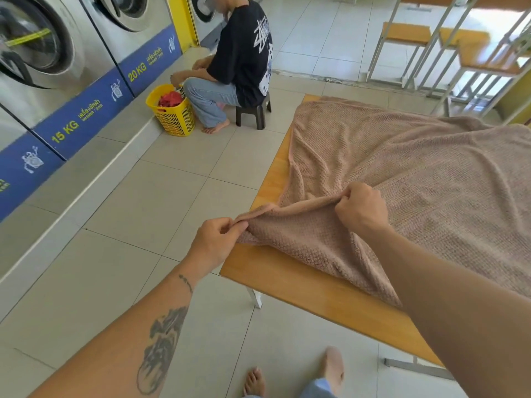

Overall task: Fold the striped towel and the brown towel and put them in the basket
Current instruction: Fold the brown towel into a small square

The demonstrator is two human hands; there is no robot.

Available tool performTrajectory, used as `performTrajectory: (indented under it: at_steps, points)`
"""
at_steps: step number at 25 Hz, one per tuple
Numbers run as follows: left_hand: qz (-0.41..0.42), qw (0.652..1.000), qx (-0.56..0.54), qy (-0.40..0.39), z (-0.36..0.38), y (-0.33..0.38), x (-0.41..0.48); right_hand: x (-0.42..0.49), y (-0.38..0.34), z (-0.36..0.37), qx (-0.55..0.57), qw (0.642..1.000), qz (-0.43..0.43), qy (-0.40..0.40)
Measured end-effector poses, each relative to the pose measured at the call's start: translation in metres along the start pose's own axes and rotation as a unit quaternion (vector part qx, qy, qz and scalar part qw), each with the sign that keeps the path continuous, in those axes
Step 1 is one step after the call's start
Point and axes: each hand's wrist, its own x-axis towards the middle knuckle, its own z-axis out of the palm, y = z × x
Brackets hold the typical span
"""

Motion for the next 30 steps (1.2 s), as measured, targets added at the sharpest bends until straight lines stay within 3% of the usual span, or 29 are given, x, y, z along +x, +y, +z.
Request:
performTrajectory:
  at_steps: [4,6,8,11,13,16,19,22,24,27,30]
  points:
    - [-0.008,0.998,-0.064,-0.028,0.013,0.011,-0.002,0.006,0.006,-0.001,-0.007,0.999,0.039,-0.001]
    - [-0.009,0.998,0.003,-0.056,0.017,0.012,-0.002,0.008,0.013,-0.002,0.005,0.997,0.067,0.038]
    - [-0.013,0.992,0.094,-0.083,0.019,0.011,-0.001,0.012,0.018,-0.005,0.016,0.997,0.076,0.027]
    - [-0.031,0.983,0.165,-0.069,0.016,0.006,0.0,0.005,0.016,-0.007,0.073,0.994,0.053,-0.064]
    - [-0.04,0.98,0.189,-0.043,0.012,-0.003,0.0,-0.014,0.014,-0.002,0.073,0.996,-0.007,-0.044]
    - [-0.037,0.985,0.169,-0.025,0.008,-0.01,-0.004,-0.049,0.018,0.017,-0.026,0.992,-0.12,0.005]
    - [-0.007,0.989,0.128,-0.069,0.015,-0.004,-0.009,-0.071,0.021,0.031,-0.041,0.996,-0.08,0.014]
    - [0.036,0.974,0.209,-0.077,0.022,-0.004,-0.011,-0.071,0.024,0.029,-0.04,0.998,-0.038,0.015]
    - [0.035,0.976,0.207,-0.062,0.02,-0.008,-0.011,-0.059,0.022,0.02,-0.051,0.998,-0.026,0.016]
    - [0.037,0.976,0.215,-0.022,0.015,-0.005,-0.01,-0.029,0.006,0.006,-0.022,0.996,-0.066,0.048]
    - [0.049,0.97,0.237,-0.005,0.017,-0.002,-0.007,0.009,-0.019,0.01,0.015,0.996,-0.082,-0.009]
